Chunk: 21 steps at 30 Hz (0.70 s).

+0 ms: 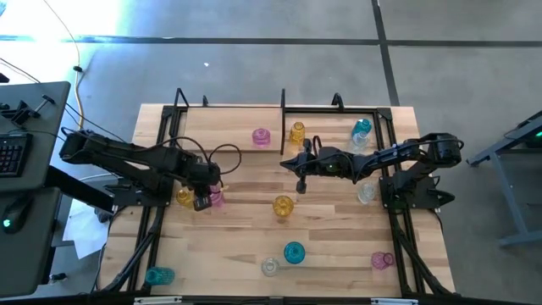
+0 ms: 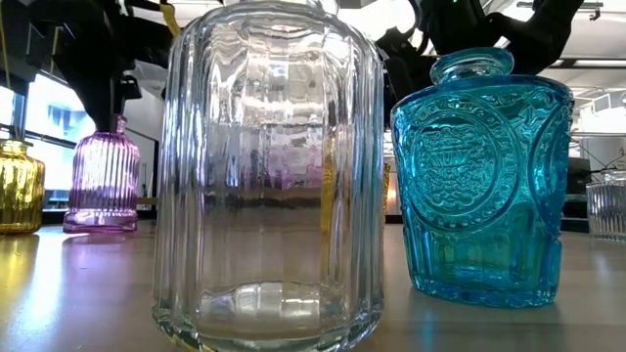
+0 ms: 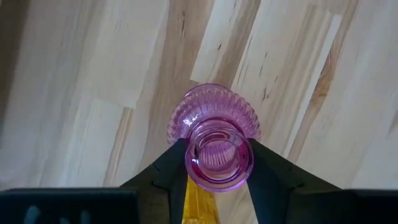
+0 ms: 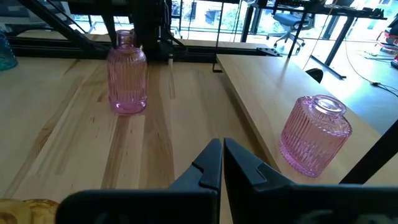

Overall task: Sort vases onto shelf
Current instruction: Put the left pink vase on the shelf

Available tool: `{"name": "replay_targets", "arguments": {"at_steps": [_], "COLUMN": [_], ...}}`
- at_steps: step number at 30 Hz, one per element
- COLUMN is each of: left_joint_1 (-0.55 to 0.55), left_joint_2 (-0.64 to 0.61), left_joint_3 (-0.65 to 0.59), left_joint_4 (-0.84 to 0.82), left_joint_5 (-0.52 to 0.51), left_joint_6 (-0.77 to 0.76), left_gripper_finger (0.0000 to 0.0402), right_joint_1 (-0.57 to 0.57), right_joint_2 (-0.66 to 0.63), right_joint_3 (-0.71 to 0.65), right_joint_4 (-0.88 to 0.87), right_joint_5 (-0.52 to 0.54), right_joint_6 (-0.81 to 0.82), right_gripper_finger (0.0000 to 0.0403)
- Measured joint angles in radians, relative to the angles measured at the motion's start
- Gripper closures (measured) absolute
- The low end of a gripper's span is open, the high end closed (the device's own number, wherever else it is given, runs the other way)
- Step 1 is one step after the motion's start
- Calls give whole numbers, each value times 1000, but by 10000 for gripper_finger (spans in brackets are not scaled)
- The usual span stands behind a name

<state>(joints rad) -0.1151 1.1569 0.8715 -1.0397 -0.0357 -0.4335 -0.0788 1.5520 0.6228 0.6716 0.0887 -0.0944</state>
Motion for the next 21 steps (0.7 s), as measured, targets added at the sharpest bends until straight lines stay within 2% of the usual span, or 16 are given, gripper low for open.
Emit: {"name": "replay_targets", "arguments": {"at_steps": [11, 21], "left_joint_1": [171, 395], "left_joint_2": [-22, 7], "left_joint_3": [21, 219], "left_joint_4": [-26, -50], "left_joint_5": [2, -12], "left_joint_6": [75, 270], "left_gripper_finger": [283, 283], "right_joint_1": [0, 0], "right_joint_2": [0, 0], "right_joint_3": [0, 0], "right_joint_4": [-1, -2], "right_joint_5": [0, 1], "right_joint_6": [7, 7], "right_gripper_finger": [403, 403]}}
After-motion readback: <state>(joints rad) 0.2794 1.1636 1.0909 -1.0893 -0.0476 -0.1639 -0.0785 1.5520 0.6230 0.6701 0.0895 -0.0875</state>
